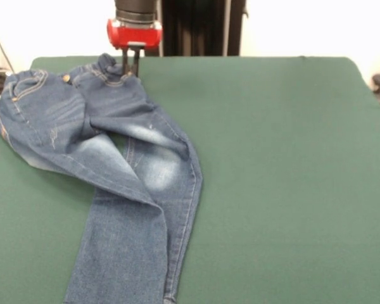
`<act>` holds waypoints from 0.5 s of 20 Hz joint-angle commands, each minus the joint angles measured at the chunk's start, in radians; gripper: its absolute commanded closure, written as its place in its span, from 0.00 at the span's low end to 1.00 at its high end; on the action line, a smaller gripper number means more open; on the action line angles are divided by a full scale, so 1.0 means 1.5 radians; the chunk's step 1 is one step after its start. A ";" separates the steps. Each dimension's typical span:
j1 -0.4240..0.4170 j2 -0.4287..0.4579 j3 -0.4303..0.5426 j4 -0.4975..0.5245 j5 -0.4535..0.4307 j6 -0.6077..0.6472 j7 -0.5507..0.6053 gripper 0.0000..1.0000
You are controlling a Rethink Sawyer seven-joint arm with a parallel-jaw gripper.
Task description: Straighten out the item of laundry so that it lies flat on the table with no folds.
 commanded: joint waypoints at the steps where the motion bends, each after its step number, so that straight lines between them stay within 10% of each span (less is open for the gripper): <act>1: 0.019 -0.012 0.068 0.007 0.061 0.025 0.145 1.00; 10: 0.042 -0.014 0.058 0.011 0.081 0.019 0.141 1.00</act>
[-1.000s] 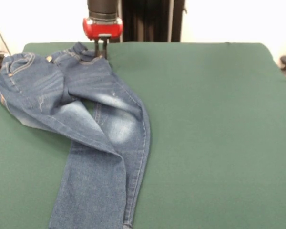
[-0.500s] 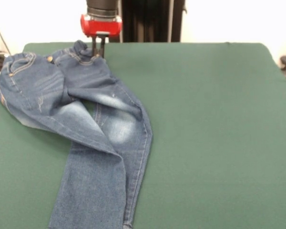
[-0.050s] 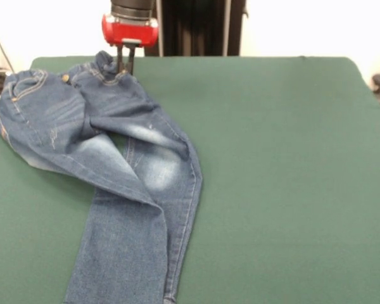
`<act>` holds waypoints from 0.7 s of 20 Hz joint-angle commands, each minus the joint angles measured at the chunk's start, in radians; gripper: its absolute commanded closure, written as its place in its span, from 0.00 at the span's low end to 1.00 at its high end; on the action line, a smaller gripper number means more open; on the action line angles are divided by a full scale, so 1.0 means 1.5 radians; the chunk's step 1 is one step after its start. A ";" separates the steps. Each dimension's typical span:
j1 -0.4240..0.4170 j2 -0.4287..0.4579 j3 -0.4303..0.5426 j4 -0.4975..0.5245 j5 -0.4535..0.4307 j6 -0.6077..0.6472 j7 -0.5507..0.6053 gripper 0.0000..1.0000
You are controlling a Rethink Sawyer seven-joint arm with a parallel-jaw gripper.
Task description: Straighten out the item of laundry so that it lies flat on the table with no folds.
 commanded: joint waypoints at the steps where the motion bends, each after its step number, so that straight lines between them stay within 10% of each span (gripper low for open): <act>1: 0.045 0.010 0.055 0.006 0.055 0.014 0.139 1.00; 14: 0.148 0.063 -0.013 0.018 0.120 -0.049 0.162 1.00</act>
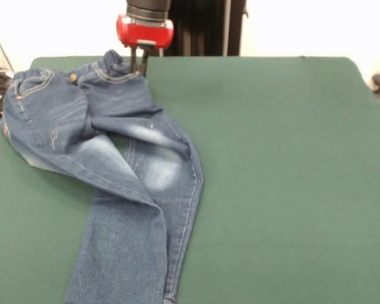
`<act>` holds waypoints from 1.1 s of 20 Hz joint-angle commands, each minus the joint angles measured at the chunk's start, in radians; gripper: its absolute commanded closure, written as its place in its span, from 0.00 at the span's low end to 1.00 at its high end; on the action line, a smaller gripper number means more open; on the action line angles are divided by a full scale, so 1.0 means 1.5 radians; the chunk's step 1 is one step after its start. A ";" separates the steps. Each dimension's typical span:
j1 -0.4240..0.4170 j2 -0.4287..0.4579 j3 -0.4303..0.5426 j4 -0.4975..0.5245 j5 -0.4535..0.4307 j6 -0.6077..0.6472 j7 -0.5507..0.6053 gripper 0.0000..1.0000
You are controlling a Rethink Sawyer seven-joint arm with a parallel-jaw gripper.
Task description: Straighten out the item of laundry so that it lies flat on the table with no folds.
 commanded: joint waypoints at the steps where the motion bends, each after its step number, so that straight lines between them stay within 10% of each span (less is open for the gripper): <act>1: 0.067 0.055 0.018 0.020 0.078 -0.052 0.165 1.00; 22: 0.135 0.020 0.010 0.068 0.163 -0.029 0.174 1.00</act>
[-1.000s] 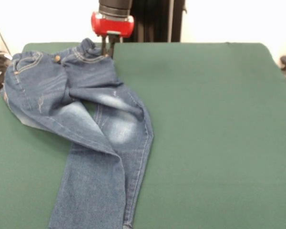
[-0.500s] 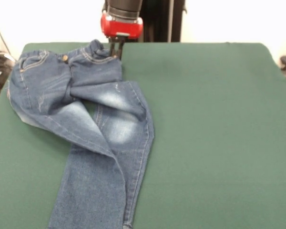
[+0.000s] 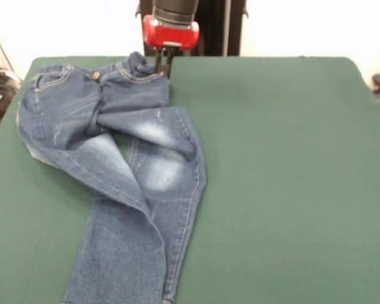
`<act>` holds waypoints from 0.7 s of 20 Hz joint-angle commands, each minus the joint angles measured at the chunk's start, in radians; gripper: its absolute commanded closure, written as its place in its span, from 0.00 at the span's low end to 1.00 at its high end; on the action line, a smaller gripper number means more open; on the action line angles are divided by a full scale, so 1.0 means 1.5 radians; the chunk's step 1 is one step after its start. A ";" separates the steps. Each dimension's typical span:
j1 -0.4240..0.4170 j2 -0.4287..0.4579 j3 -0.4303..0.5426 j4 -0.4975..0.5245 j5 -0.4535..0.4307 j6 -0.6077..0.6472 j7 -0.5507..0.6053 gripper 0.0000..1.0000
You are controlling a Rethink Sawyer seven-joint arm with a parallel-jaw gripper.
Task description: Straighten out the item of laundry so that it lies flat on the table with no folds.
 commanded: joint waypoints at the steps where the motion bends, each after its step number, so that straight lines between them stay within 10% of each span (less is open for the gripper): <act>1: 0.054 -0.002 0.030 0.041 0.073 -0.015 0.176 1.00; 14: 0.123 -0.048 0.015 0.083 0.161 0.014 0.184 1.00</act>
